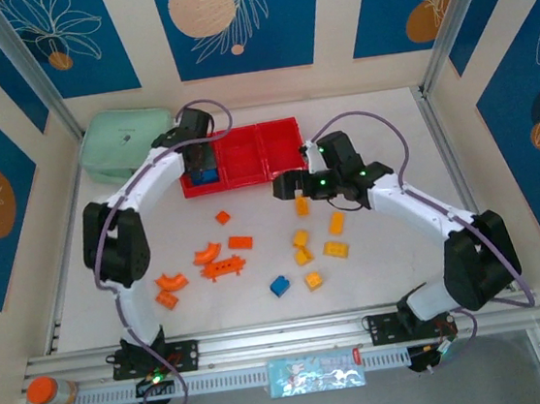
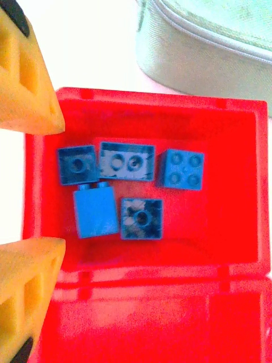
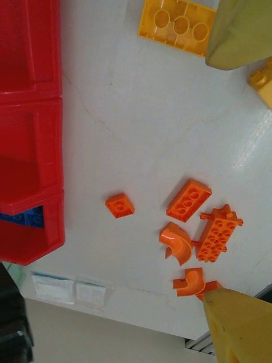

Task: Sort the legos into containers by color
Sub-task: Pick up the lego from the middle-left of the table.

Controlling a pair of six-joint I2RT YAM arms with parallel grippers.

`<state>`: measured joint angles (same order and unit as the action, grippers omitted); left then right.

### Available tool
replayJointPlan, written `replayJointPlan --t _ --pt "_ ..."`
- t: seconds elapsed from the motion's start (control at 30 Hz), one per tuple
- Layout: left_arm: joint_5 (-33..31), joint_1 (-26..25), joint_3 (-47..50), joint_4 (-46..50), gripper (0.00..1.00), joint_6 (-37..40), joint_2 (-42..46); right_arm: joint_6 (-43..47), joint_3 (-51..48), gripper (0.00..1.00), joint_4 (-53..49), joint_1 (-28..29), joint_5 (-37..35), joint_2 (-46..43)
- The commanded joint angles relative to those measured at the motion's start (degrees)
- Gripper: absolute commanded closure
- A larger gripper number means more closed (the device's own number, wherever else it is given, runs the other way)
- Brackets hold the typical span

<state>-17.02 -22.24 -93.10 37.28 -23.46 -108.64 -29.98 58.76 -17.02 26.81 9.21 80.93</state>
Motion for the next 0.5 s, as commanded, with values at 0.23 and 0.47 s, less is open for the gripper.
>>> replayJointPlan --t 0.23,0.47 --pt "4.4 -12.2 16.8 -0.4 0.42 -3.5 18.6 -0.1 -6.5 0.01 -8.1 -0.4 1.9 -8.1" --pt "4.7 -23.1 30.2 -1.6 0.39 -15.7 26.9 -2.6 -13.4 0.01 -10.9 0.0 3.3 -14.7"
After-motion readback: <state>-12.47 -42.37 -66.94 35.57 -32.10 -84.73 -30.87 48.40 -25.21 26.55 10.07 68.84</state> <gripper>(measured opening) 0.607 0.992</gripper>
